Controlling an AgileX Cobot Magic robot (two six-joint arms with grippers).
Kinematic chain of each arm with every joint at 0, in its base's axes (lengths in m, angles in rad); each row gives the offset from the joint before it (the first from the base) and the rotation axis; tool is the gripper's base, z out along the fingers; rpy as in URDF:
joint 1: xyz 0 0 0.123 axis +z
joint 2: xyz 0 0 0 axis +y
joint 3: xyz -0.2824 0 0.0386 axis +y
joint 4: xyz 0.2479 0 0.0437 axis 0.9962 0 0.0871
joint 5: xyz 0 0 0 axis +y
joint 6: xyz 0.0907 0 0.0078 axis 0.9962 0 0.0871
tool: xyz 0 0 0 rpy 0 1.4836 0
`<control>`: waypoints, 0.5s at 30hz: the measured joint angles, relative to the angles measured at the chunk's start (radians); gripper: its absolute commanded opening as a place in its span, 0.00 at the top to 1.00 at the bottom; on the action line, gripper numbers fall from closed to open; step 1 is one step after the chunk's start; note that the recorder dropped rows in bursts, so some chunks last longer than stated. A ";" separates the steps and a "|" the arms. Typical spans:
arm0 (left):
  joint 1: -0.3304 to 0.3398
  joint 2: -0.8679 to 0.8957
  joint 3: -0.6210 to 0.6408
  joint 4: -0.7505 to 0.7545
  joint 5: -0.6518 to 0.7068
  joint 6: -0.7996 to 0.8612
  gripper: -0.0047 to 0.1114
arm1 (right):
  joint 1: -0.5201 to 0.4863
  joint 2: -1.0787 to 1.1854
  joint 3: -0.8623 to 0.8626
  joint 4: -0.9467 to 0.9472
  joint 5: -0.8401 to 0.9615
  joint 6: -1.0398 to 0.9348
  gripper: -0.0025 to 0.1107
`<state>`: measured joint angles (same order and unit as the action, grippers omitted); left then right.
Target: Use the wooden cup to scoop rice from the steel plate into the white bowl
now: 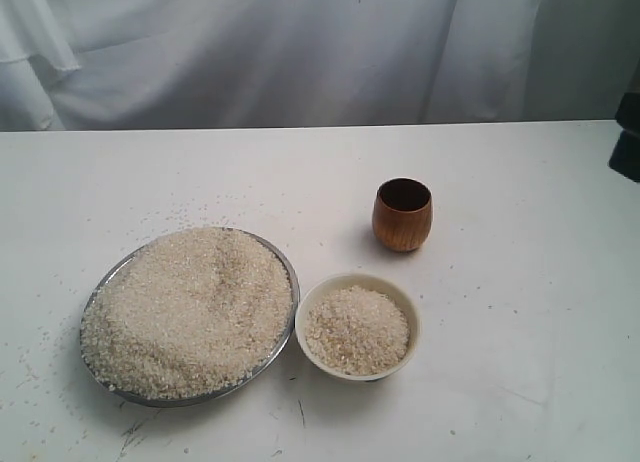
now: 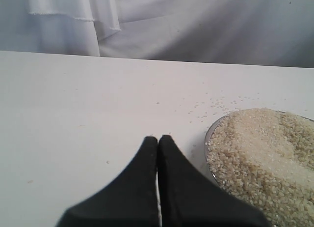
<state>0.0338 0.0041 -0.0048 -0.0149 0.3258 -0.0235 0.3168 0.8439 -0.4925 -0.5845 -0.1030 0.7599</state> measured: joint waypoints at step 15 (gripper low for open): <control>0.000 0.000 0.000 0.000 0.000 0.000 0.96 | -0.205 -0.320 0.206 -0.002 0.012 0.031 0.98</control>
<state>0.0338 0.0041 -0.0048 -0.0149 0.3258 -0.0235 0.1113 0.5241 -0.2868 -0.5864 -0.0913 0.7907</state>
